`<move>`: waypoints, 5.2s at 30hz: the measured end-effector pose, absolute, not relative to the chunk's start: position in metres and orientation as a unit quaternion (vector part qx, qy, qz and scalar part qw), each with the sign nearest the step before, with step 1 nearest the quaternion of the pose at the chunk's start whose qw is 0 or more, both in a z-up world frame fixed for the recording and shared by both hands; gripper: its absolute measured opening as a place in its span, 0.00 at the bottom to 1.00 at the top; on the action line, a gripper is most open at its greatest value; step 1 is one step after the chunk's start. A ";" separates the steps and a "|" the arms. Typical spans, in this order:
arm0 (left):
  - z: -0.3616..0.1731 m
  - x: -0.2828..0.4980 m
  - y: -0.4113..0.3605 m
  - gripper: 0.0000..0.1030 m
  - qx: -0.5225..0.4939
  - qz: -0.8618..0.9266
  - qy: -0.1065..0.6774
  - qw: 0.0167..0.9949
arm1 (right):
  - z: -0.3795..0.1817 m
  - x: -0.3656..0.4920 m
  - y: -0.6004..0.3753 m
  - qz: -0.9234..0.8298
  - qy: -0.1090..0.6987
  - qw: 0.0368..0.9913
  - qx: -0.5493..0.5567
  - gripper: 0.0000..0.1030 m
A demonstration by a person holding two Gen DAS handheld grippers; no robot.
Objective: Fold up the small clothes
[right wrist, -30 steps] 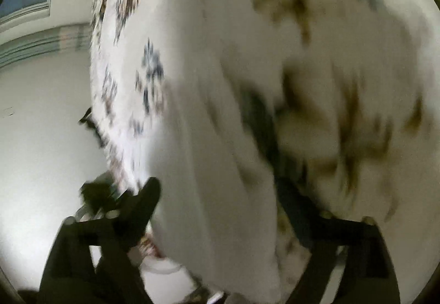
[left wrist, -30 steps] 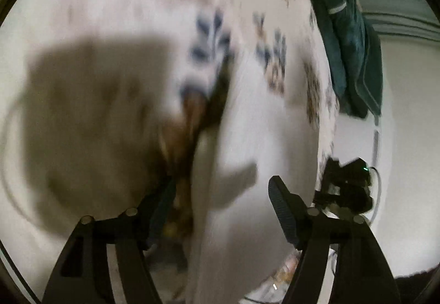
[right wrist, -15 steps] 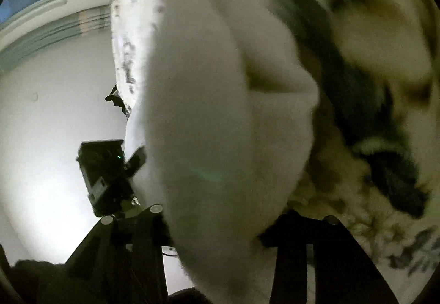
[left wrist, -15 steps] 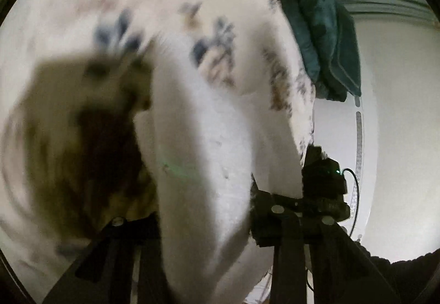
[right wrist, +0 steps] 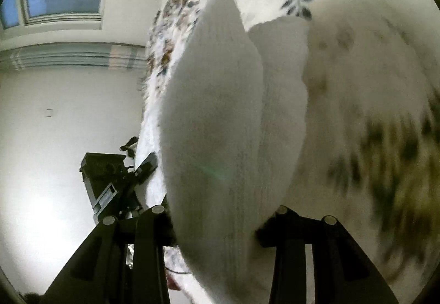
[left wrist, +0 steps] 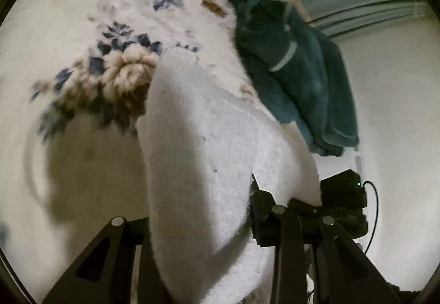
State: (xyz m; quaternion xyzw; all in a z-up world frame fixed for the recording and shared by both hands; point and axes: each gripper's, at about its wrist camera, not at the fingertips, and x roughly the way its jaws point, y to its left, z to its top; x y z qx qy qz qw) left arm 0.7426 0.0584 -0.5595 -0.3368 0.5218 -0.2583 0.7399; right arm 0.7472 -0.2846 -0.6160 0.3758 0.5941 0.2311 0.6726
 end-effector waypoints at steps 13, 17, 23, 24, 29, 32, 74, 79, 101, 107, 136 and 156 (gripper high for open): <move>-0.598 0.743 0.069 0.46 -0.278 -0.212 0.570 0.744 | -0.647 0.782 -0.290 0.152 0.669 0.684 0.249 0.80; -0.585 0.710 0.079 0.52 -0.241 -0.159 0.572 0.767 | -0.627 0.743 -0.284 0.099 0.666 0.714 0.193 0.81; -0.575 0.664 0.069 0.58 -0.151 -0.083 0.575 0.800 | -0.609 0.697 -0.250 0.028 0.660 0.740 0.125 0.81; -0.571 0.659 0.065 0.58 -0.134 -0.072 0.572 0.806 | -0.598 0.691 -0.239 0.010 0.657 0.746 0.109 0.82; -0.529 0.638 0.047 1.00 -0.080 -0.027 0.556 0.827 | -0.544 0.657 -0.213 -0.061 0.633 0.771 0.029 1.00; -0.493 0.626 0.040 1.00 -0.063 -0.008 0.543 0.837 | -0.496 0.619 -0.220 -0.086 0.610 0.788 0.000 1.00; -0.074 0.316 -0.018 1.00 -0.011 -0.040 0.352 0.935 | 0.015 0.238 -0.216 -0.102 0.370 0.923 -0.029 1.00; -0.067 0.306 -0.019 1.00 -0.011 -0.034 0.347 0.937 | 0.020 0.228 -0.216 -0.097 0.368 0.924 -0.025 1.00; -0.052 0.296 -0.025 1.00 0.003 -0.022 0.330 0.944 | 0.049 0.219 -0.219 -0.085 0.356 0.930 -0.020 1.00; -0.045 0.298 -0.022 1.00 0.003 -0.026 0.324 0.946 | 0.054 0.228 -0.216 -0.082 0.355 0.931 -0.020 1.00; -0.042 0.296 -0.023 1.00 0.009 -0.024 0.319 0.947 | 0.053 0.224 -0.210 -0.086 0.352 0.932 -0.005 1.00; -0.042 0.294 -0.022 1.00 0.008 -0.025 0.317 0.948 | 0.049 0.214 -0.205 -0.092 0.350 0.932 -0.002 1.00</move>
